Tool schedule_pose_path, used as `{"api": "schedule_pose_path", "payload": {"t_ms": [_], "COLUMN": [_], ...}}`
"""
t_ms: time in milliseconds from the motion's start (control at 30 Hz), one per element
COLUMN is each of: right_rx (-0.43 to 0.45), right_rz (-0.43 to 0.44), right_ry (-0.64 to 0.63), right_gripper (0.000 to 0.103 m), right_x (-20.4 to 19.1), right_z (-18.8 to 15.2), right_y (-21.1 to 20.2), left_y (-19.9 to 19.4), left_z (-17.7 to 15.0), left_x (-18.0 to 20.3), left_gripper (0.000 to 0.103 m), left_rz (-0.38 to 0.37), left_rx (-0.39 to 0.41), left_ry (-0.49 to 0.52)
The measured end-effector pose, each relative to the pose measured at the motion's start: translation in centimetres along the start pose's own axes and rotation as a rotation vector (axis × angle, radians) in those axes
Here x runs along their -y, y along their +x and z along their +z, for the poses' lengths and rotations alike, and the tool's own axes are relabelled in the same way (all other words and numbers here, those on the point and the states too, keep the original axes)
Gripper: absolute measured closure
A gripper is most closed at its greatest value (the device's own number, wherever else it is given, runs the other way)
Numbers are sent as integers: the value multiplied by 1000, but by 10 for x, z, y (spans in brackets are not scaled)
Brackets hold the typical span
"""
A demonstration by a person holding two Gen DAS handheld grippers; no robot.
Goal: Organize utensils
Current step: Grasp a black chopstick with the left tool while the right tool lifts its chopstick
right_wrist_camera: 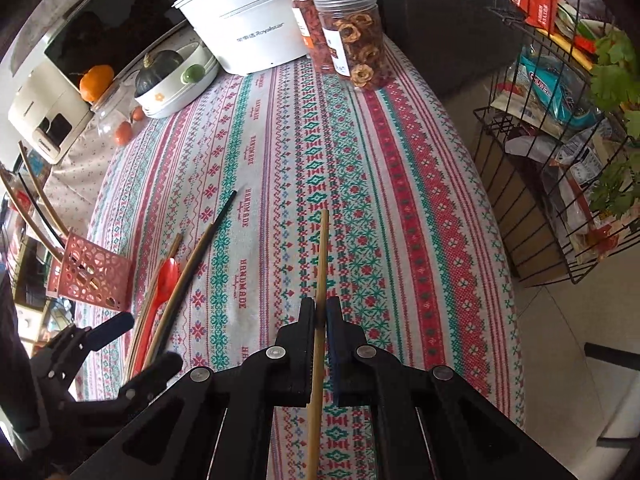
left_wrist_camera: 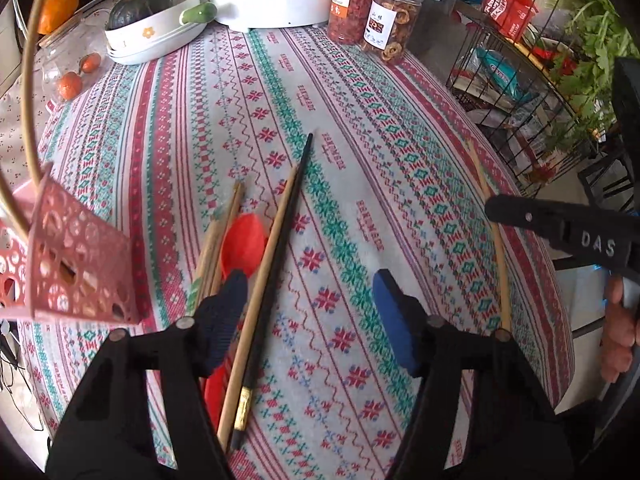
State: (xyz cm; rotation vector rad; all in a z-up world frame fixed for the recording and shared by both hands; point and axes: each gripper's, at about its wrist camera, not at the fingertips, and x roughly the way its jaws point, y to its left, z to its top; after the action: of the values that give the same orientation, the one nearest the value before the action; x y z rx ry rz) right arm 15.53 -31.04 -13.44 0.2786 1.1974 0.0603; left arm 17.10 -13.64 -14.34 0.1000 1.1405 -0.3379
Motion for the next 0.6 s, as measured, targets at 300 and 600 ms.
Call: {"api": "schedule_pose_path", "payload": {"t_ms": [300, 600], "right_rx": [-21, -23], "right_rz": [36, 61], "right_ry": [9, 13], "right_gripper": [97, 97], "right_x": [5, 4], "right_z": [9, 14], "right_y": [8, 10], "left_y": [42, 63], "left_z": [68, 71], "left_x": [14, 16], "left_gripper": [75, 81], "left_rz": [30, 64], "left_rx": [4, -60], "left_ry": [31, 55]}}
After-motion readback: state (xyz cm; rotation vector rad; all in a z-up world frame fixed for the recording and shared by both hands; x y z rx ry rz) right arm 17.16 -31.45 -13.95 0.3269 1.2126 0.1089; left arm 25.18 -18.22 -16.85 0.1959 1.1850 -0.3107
